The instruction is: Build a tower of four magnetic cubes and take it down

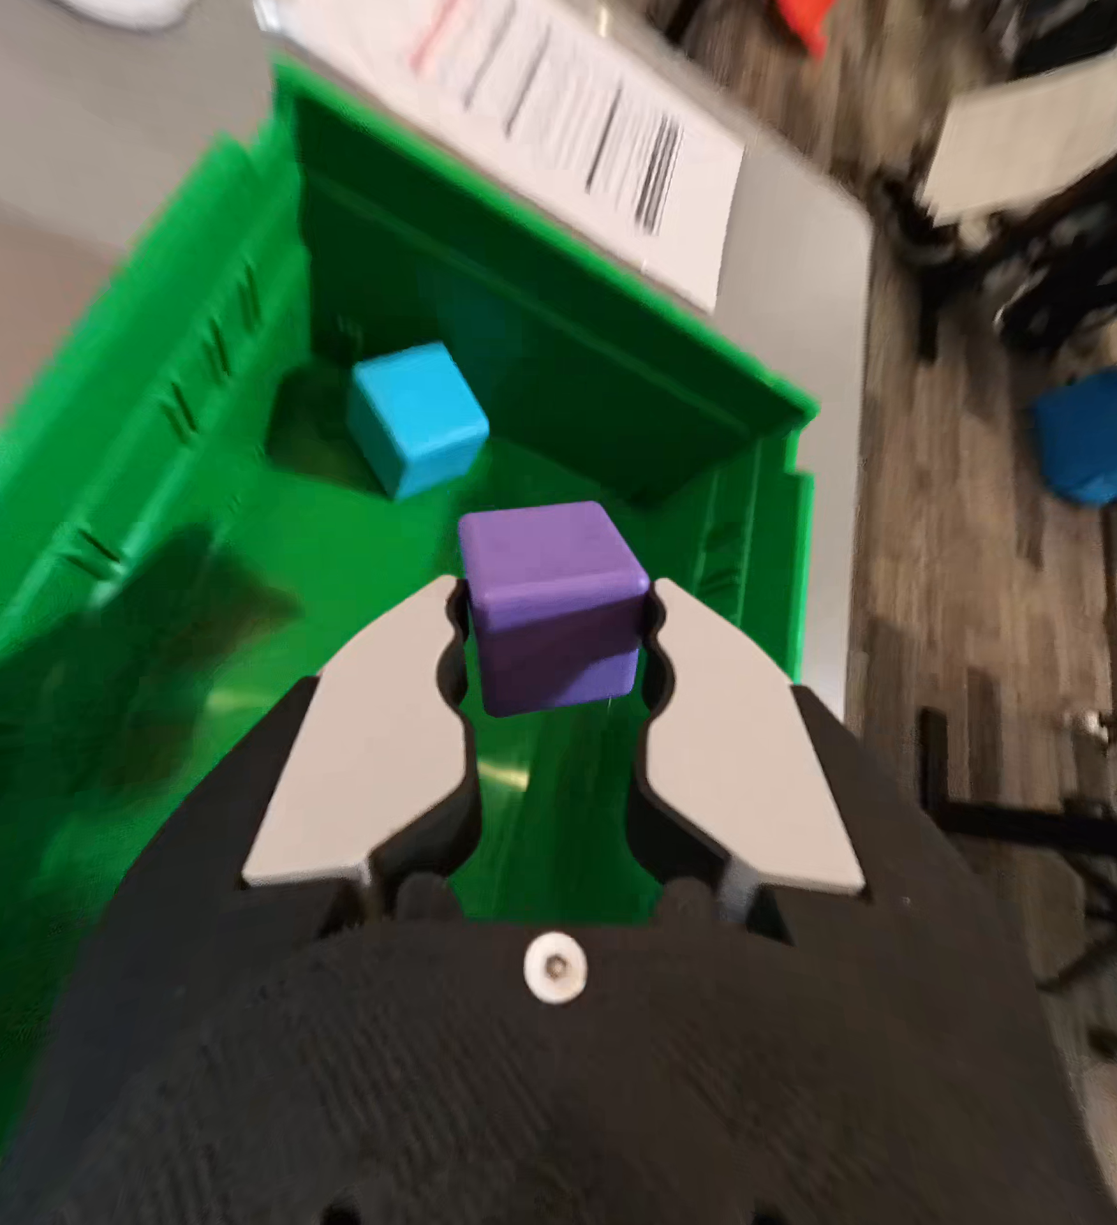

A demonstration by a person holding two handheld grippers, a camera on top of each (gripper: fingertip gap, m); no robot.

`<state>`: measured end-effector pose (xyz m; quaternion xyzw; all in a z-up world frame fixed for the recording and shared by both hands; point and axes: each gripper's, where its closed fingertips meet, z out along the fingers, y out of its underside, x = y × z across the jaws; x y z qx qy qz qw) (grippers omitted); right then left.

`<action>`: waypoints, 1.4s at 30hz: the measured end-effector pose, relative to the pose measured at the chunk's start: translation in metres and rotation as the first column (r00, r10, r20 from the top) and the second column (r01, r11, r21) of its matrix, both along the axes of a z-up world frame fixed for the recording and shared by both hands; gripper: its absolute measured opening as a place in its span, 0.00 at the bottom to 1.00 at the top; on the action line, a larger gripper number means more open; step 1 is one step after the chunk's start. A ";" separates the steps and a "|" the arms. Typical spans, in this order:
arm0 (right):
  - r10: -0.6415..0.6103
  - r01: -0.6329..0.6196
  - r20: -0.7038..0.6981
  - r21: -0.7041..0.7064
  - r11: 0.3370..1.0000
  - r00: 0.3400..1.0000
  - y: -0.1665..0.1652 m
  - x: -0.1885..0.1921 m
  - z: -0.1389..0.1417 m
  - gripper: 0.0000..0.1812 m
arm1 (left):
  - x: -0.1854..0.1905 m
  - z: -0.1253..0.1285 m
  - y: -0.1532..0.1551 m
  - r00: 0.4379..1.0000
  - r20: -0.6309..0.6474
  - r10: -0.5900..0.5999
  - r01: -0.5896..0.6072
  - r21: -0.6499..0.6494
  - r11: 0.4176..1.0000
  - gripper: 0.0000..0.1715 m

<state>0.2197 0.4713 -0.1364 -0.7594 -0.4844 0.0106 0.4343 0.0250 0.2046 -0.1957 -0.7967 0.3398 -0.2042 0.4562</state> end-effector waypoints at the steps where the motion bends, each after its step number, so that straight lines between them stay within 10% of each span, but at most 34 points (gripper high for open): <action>1: -0.022 0.024 0.045 -0.031 0.999 0.999 0.003 0.005 -0.012 0.28 | 0.000 0.000 0.000 1.000 -0.001 0.000 0.000 -0.001 1.000 0.29; 14: -0.123 0.152 0.297 -0.076 0.986 0.947 0.018 0.034 -0.068 0.28 | 0.000 0.000 0.000 1.000 0.002 -0.002 0.002 -0.005 1.000 0.29; 23: -0.145 0.130 0.279 0.069 0.989 0.949 0.021 0.033 -0.038 0.33 | 0.000 0.000 0.000 1.000 0.001 -0.002 0.002 -0.004 1.000 0.29; 29: 0.088 -0.080 -0.061 0.119 0.990 0.994 -0.025 -0.038 0.038 0.36 | 0.000 -0.008 -0.001 0.999 -0.033 0.001 -0.002 -0.047 0.999 0.30; 35: 0.503 -0.459 -0.355 0.206 0.864 0.788 -0.144 -0.131 0.106 0.39 | -0.003 -0.011 -0.004 0.999 -0.049 0.000 -0.003 -0.057 0.998 0.41; 42: 0.638 -0.753 -0.592 0.077 0.654 0.493 -0.253 -0.184 0.075 0.42 | -0.009 -0.021 -0.006 0.998 -0.055 0.015 -0.024 -0.157 0.987 0.45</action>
